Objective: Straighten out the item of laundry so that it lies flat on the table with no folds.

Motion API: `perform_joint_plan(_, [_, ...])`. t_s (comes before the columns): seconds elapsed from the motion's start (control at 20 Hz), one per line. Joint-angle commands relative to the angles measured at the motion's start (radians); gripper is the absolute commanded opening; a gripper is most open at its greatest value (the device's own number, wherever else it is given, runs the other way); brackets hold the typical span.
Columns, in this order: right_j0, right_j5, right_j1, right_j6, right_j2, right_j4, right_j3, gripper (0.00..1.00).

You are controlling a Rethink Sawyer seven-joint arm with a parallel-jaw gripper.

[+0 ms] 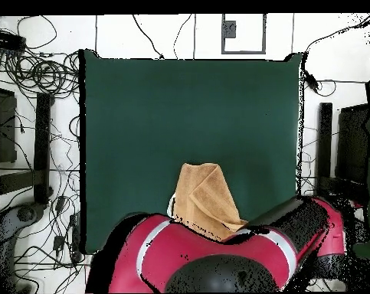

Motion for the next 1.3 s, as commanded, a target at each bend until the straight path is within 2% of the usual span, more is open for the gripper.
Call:
perform_joint_plan(0.05, [-0.006, -0.107, 0.055, -0.152, 0.246, -0.031, -0.085, 1.00])
perform_joint_plan(0.2, [0.001, -0.124, 0.054, -0.123, 0.249, -0.040, -0.080, 1.00])
perform_joint_plan(0.45, [0.004, -0.252, 0.050, -0.028, 0.271, -0.082, -0.069, 1.00])
perform_joint_plan(1.0, [0.007, -0.347, 0.064, 0.028, 0.291, -0.095, -0.079, 1.00])
perform_joint_plan(1.15, [0.006, -0.457, 0.077, 0.104, 0.307, -0.142, -0.094, 1.00])
perform_joint_plan(1.3, [0.004, -0.530, 0.068, 0.131, 0.326, -0.157, -0.090, 1.00])
